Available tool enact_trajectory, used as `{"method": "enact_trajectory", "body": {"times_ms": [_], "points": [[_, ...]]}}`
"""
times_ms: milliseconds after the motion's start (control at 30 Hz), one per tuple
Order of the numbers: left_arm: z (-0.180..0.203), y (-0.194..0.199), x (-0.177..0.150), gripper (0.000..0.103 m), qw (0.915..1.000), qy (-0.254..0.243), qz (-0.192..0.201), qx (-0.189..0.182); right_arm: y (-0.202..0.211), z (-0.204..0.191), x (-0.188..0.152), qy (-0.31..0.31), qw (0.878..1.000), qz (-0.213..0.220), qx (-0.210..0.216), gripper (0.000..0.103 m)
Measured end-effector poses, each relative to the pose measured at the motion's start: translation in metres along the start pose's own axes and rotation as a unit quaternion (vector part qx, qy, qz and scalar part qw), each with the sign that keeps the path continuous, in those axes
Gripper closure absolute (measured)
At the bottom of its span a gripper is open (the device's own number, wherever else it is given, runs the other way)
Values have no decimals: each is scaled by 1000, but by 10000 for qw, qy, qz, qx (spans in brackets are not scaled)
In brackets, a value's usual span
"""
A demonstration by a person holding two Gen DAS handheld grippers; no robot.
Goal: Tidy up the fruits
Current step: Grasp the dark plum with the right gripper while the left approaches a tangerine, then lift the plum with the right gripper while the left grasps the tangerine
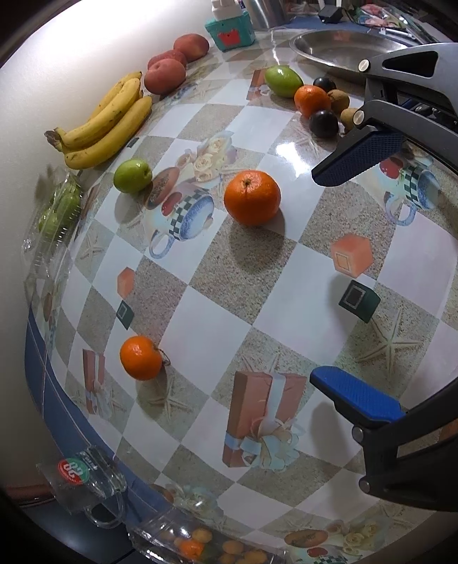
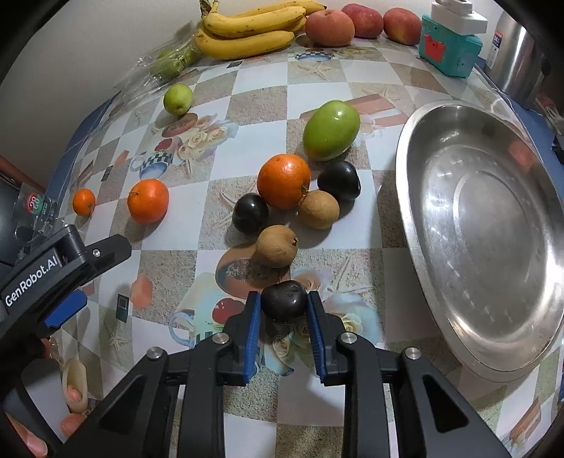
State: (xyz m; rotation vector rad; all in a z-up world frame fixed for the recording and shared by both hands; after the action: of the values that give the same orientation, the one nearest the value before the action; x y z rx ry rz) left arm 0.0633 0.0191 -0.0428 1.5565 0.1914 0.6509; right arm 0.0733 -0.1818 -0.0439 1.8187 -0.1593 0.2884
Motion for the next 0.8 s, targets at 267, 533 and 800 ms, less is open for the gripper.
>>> {"method": "enact_trajectory", "body": {"times_ms": [267,533,800], "points": [[8,3,14,1,9999,25,92,-140,20,-5,10,-65,9994,326,96,76],[34,8,22,16,9989,-276,181,-320,35,0,26,-270,9984,501,10,76],[52,5,30,30,9980,-556,174,-248,50,2,50,-467,9959,769,1,76]]}}
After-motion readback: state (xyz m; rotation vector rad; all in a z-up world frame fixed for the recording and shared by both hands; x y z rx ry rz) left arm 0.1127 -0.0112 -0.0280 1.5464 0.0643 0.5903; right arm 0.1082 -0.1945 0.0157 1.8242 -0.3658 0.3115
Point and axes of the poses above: each gripper's, at about its wrist camera, not at the fingertips, and y roughly against the way its jaws point, z to its right, x to its top, the point moved 7 cm from there along -y, roughly the way its jaws point, and after that the axes turned 9 degrees about x, right-handed, at the moved point
